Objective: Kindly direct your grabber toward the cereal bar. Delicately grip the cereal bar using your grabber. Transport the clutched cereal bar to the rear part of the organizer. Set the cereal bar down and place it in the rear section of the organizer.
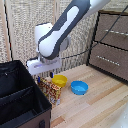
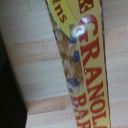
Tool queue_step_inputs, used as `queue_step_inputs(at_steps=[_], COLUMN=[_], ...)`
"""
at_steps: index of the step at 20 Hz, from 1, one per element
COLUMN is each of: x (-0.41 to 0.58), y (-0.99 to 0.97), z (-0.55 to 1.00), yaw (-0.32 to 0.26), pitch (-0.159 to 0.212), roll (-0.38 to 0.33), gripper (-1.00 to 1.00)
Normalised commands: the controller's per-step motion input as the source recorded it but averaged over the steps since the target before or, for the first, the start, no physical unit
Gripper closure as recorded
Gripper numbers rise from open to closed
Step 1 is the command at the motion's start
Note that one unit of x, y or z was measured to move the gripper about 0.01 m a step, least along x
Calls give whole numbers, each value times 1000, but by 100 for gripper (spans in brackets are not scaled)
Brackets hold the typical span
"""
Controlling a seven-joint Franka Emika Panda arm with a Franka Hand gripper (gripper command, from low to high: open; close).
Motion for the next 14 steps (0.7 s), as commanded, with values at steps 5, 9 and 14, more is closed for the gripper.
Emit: queue_step_inputs(at_steps=[5,9,14], x=[36,12,-33], y=[-323,-176,18], z=[-105,-226,-303], yaw=[199,168,24], pitch=[0,0,-1], roll=[0,-12,-2], gripper=[-100,-100,-100])
